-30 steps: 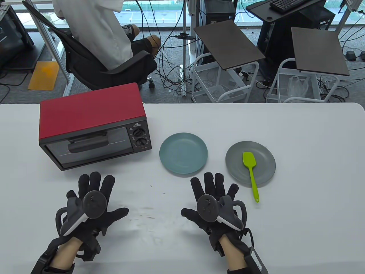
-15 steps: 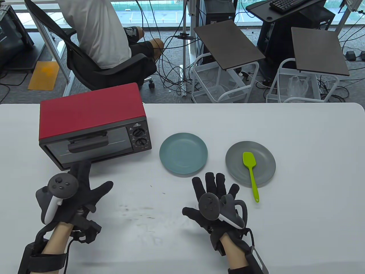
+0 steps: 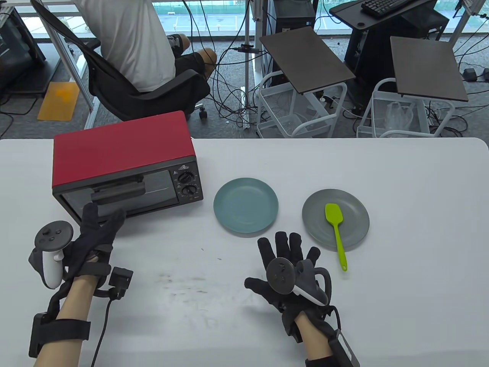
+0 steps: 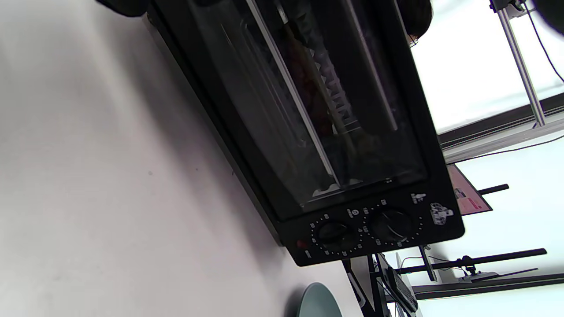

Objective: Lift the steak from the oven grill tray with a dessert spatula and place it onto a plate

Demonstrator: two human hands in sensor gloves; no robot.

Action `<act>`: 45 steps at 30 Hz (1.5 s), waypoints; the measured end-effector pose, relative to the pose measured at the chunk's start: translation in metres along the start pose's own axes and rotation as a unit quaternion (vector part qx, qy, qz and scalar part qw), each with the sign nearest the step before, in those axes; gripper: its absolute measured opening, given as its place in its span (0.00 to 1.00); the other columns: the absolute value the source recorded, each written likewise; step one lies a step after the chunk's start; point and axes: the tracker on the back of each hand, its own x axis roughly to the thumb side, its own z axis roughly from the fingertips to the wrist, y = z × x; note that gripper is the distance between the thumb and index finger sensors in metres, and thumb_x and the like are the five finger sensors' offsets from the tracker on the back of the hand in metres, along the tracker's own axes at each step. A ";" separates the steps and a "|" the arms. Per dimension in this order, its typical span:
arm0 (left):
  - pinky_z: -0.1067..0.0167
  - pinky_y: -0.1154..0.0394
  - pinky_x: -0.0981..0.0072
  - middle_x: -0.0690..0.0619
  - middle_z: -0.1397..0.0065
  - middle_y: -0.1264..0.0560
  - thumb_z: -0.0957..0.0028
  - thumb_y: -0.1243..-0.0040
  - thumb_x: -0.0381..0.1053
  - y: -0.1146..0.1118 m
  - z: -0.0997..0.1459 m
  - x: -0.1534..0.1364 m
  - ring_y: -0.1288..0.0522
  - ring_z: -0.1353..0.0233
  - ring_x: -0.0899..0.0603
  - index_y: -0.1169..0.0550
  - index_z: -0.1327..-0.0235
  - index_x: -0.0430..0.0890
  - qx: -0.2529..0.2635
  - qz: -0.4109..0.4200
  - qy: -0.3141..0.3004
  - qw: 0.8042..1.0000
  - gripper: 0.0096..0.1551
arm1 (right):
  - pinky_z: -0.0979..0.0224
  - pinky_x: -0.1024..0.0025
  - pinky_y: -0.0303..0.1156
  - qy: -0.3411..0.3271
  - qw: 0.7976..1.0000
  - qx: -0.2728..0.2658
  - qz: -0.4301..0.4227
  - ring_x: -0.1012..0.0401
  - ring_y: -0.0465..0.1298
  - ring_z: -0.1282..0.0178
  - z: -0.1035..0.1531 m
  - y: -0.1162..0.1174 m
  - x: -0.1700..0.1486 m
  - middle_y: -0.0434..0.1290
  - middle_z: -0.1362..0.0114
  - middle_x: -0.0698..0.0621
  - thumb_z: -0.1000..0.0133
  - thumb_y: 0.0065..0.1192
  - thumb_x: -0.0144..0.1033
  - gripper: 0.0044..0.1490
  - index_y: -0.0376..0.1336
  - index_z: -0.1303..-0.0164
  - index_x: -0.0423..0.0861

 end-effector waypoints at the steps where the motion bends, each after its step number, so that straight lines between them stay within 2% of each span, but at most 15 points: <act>1: 0.22 0.41 0.30 0.52 0.12 0.61 0.67 0.46 0.94 0.000 -0.002 -0.001 0.51 0.10 0.34 0.62 0.23 0.61 -0.004 0.006 0.003 1.000 0.71 | 0.29 0.16 0.31 0.000 1.000 0.000 0.000 0.35 0.27 0.17 0.000 0.000 0.000 0.28 0.13 0.37 0.50 0.45 0.79 0.64 0.32 0.14 0.52; 4: 0.22 0.41 0.30 0.52 0.12 0.61 0.66 0.46 0.94 0.000 -0.012 -0.005 0.51 0.10 0.34 0.61 0.23 0.61 -0.029 0.048 0.011 0.998 0.70 | 0.29 0.16 0.31 0.002 1.000 0.002 -0.001 0.35 0.27 0.17 0.000 0.000 -0.001 0.30 0.13 0.37 0.50 0.45 0.78 0.64 0.32 0.14 0.52; 6: 0.22 0.41 0.31 0.53 0.12 0.61 0.63 0.46 0.94 0.002 -0.015 -0.006 0.50 0.10 0.35 0.65 0.24 0.61 -0.049 0.070 0.011 0.996 0.71 | 0.29 0.17 0.31 0.003 1.000 0.003 -0.002 0.35 0.27 0.17 -0.001 0.000 -0.001 0.28 0.13 0.37 0.50 0.45 0.78 0.64 0.32 0.14 0.52; 10: 0.22 0.38 0.33 0.53 0.12 0.57 0.63 0.44 0.93 0.004 -0.018 -0.009 0.46 0.10 0.37 0.61 0.23 0.60 -0.027 0.116 0.021 0.993 0.70 | 0.29 0.17 0.31 0.005 1.000 0.004 0.001 0.35 0.27 0.17 -0.001 0.000 -0.002 0.30 0.13 0.37 0.50 0.45 0.78 0.64 0.32 0.14 0.52; 17: 0.22 0.38 0.35 0.55 0.12 0.56 0.60 0.44 0.92 0.005 -0.030 -0.010 0.43 0.10 0.41 0.60 0.22 0.57 -0.054 0.171 0.035 0.983 0.70 | 0.29 0.17 0.31 0.006 1.000 0.008 -0.002 0.35 0.27 0.17 -0.001 0.000 -0.002 0.30 0.13 0.37 0.50 0.45 0.78 0.64 0.32 0.14 0.52; 18: 0.22 0.38 0.35 0.51 0.12 0.55 0.60 0.43 0.92 0.006 -0.032 -0.009 0.42 0.11 0.42 0.60 0.22 0.57 -0.053 0.173 0.035 0.983 0.69 | 0.29 0.17 0.31 0.007 1.000 0.009 -0.002 0.35 0.27 0.17 -0.001 0.000 -0.002 0.30 0.13 0.37 0.50 0.45 0.78 0.64 0.32 0.14 0.52; 19: 0.22 0.37 0.35 0.51 0.12 0.55 0.60 0.44 0.92 0.006 -0.034 -0.009 0.42 0.11 0.42 0.60 0.22 0.57 -0.052 0.175 0.035 0.982 0.69 | 0.29 0.17 0.31 0.007 1.000 0.009 -0.002 0.35 0.27 0.17 -0.001 0.000 -0.002 0.28 0.13 0.37 0.50 0.45 0.78 0.64 0.32 0.14 0.52; 20: 0.22 0.37 0.35 0.54 0.12 0.55 0.59 0.44 0.92 0.006 -0.035 -0.009 0.41 0.11 0.43 0.59 0.22 0.57 -0.052 0.179 0.035 0.982 0.69 | 0.29 0.17 0.32 0.007 1.000 0.009 -0.002 0.35 0.27 0.17 -0.001 0.000 -0.002 0.30 0.13 0.37 0.50 0.45 0.78 0.64 0.32 0.14 0.52; 27: 0.22 0.35 0.39 0.56 0.14 0.49 0.55 0.42 0.88 0.005 -0.044 -0.011 0.35 0.13 0.47 0.56 0.22 0.57 -0.058 0.259 0.053 0.963 0.64 | 0.29 0.17 0.32 0.010 1.000 0.014 -0.004 0.35 0.27 0.17 -0.002 0.001 -0.003 0.30 0.13 0.37 0.49 0.46 0.78 0.64 0.32 0.14 0.52; 31: 0.22 0.31 0.43 0.58 0.17 0.43 0.50 0.41 0.84 0.004 -0.048 -0.013 0.30 0.17 0.50 0.53 0.23 0.57 -0.045 0.271 0.060 0.960 0.57 | 0.29 0.17 0.32 0.011 1.000 0.014 -0.007 0.35 0.27 0.17 -0.002 0.000 -0.003 0.30 0.13 0.37 0.49 0.46 0.78 0.64 0.32 0.14 0.52; 38: 0.24 0.26 0.51 0.65 0.24 0.33 0.36 0.43 0.69 0.004 -0.056 -0.020 0.20 0.26 0.56 0.44 0.29 0.62 -0.016 0.279 0.078 0.957 0.32 | 0.29 0.17 0.32 0.018 1.000 0.014 -0.009 0.35 0.27 0.17 -0.002 0.000 -0.005 0.30 0.13 0.37 0.49 0.46 0.77 0.63 0.32 0.14 0.52; 45: 0.24 0.25 0.53 0.66 0.27 0.31 0.35 0.44 0.67 0.007 -0.057 -0.016 0.18 0.31 0.58 0.42 0.32 0.64 -0.007 0.255 0.067 0.965 0.27 | 0.28 0.17 0.32 0.021 1.000 0.016 -0.012 0.35 0.27 0.17 -0.003 -0.001 -0.007 0.28 0.13 0.37 0.49 0.46 0.77 0.63 0.32 0.14 0.52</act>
